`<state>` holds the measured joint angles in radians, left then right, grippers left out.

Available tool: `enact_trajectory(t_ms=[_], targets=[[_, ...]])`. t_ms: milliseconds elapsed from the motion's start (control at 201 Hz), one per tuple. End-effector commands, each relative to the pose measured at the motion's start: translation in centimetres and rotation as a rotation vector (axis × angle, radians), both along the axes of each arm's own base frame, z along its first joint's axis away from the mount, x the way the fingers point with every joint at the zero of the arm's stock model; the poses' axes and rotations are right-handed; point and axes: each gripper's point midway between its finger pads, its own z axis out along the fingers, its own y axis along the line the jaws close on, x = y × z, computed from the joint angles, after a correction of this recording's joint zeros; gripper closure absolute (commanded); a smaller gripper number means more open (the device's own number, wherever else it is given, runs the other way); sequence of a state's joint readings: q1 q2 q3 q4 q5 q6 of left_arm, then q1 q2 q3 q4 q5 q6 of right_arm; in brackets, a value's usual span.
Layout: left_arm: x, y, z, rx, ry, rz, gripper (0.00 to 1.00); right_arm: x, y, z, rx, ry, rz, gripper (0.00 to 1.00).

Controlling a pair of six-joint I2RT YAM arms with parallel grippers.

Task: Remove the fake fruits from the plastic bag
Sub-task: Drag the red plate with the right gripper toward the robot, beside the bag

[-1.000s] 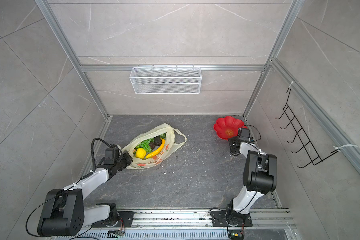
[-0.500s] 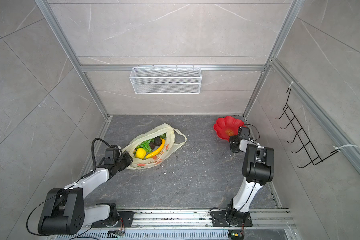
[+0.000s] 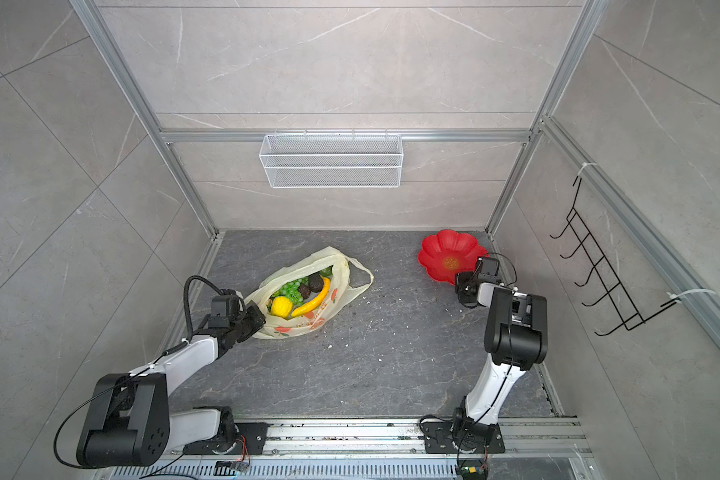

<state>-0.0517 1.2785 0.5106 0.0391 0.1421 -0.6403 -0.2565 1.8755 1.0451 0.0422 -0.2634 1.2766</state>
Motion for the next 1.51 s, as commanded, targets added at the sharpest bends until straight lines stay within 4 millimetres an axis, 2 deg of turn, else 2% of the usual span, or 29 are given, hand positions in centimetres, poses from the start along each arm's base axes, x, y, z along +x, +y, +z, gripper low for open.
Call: enact_trajectory(t_ms=[0,100,393,548,682,926,1075,1394,1509], targets=[[1.5,-0.3,2.0,-0.011,-0.067,-0.012,1.00,-0.3,1.4,3.4,0.026,-0.085,0.045,1.00],[1.4,-0.4,2.2,-0.011,-0.071,-0.013,1.00,-1.7,2.7,4.5,0.002,-0.087,0.099,1.00],[1.4,-0.3,2.0,-0.005,-0.066,-0.013,1.00,-6.9,8.5,6.7,0.009,-0.126,0.322,1.00],[1.4,-0.2,2.1,-0.004,-0.069,-0.011,1.00,-10.0,11.7,8.7,-0.042,-0.127,0.463,1.00],[1.4,-0.1,2.2,0.003,-0.072,-0.011,1.00,-13.0,13.7,9.5,-0.065,-0.115,0.566,1.00],[1.4,0.0,2.3,0.011,-0.082,-0.008,1.00,-18.5,17.8,8.9,-0.081,-0.050,0.758,1.00],[1.3,0.1,2.5,0.014,-0.093,-0.005,1.00,-21.9,20.2,7.4,-0.077,0.009,0.878,1.00],[1.3,0.1,2.0,0.012,-0.082,-0.003,1.00,-27.3,23.0,5.5,-0.081,0.097,1.061,1.00],[1.3,0.0,1.9,0.009,-0.079,-0.004,1.00,-28.5,23.6,4.6,-0.074,0.101,1.086,1.00]])
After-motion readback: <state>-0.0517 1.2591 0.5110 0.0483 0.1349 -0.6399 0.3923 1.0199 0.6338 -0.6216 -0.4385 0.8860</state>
